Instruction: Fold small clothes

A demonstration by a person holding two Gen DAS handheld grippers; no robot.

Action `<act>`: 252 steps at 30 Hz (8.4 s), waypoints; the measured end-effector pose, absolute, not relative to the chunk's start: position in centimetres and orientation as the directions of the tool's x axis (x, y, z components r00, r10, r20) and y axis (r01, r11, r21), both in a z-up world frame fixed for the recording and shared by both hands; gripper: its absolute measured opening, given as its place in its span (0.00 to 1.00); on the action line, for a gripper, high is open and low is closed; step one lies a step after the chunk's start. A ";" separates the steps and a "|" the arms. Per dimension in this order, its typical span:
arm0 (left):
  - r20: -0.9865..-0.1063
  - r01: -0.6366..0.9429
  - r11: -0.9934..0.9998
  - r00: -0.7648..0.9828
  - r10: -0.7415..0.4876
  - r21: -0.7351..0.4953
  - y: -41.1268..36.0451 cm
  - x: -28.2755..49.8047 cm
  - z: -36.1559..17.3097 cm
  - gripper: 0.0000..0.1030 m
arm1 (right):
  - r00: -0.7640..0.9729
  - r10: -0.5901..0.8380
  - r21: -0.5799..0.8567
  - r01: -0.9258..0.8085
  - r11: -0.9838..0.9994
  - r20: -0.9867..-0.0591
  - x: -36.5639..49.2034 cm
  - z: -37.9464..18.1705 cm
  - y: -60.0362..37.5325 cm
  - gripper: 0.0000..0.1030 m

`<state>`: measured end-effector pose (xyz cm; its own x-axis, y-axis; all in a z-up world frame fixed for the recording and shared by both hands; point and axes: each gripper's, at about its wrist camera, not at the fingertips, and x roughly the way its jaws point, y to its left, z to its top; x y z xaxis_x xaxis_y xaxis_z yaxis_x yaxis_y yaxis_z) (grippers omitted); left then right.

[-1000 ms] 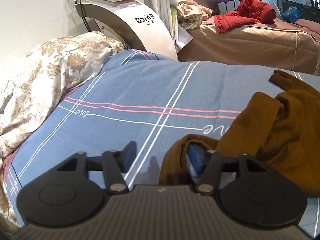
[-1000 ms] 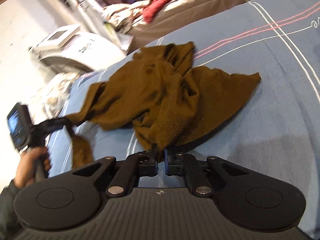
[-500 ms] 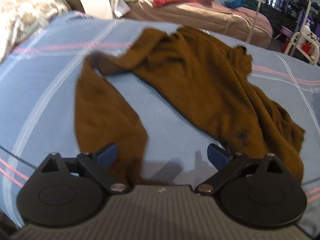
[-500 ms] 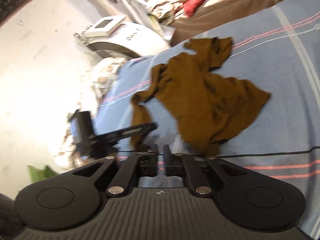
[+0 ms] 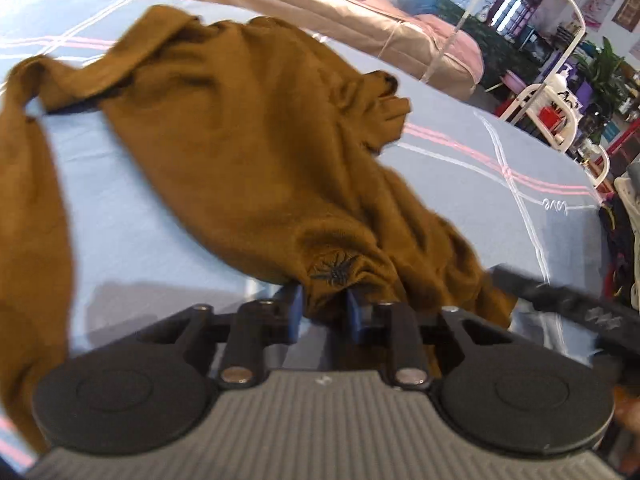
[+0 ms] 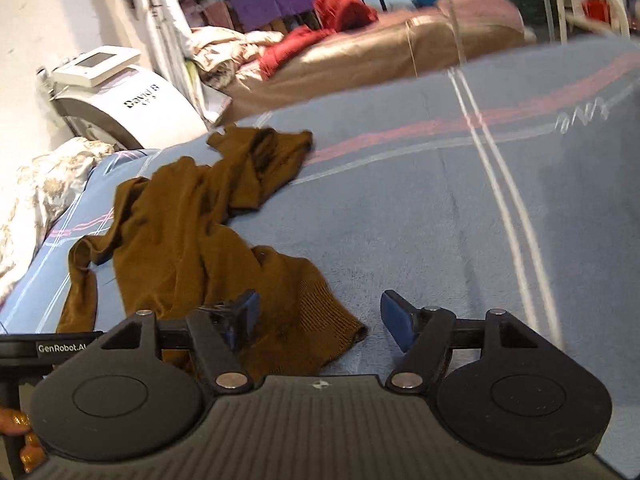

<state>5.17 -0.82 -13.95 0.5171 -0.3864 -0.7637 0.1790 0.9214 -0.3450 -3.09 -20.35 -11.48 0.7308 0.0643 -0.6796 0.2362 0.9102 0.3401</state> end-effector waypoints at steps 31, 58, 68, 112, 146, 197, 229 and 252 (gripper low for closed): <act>-0.779 0.039 0.987 0.609 -0.148 -0.158 12.7 -6.3 -3.8 0.10 | 0.620 0.234 0.490 0.281 0.825 -0.749 -20.4 -6.8 -18.9 0.06; -0.720 0.489 0.866 0.563 -0.405 -0.104 -6.2 -4.0 -7.0 0.40 | 0.666 -0.005 0.383 0.435 0.815 -0.746 -18.9 -8.7 -20.1 0.02; -0.736 0.302 0.929 0.576 -0.355 -0.212 0.9 -7.4 -8.2 0.61 | 0.666 -0.009 0.377 0.433 0.819 -0.746 -19.5 -9.0 -20.6 0.30; -0.687 0.061 0.997 0.722 -0.081 -0.054 18.0 -6.6 -1.4 0.91 | 0.720 0.030 0.257 0.209 0.944 -0.694 -11.7 -6.0 -18.7 0.72; -0.678 0.269 0.947 0.665 -0.314 -0.174 14.0 18.8 -3.0 0.10 | 0.835 -0.189 0.413 0.436 0.800 -0.516 0.8 -2.8 -30.5 0.07; -0.852 0.420 0.904 0.498 -0.159 0.077 5.7 19.2 -12.2 0.05 | 0.524 0.299 0.157 -0.298 0.942 -0.797 7.6 -10.2 -15.1 0.58; -0.849 0.431 0.898 0.504 -0.157 0.090 5.8 21.9 -10.9 0.05 | 0.459 0.382 0.161 -0.450 0.878 -0.802 15.4 -9.3 -17.8 0.13; -0.769 0.323 0.943 0.623 -0.144 0.085 4.0 23.8 -8.9 0.53 | 0.738 -0.123 -0.069 0.103 0.992 -0.664 18.0 -9.0 -26.2 0.80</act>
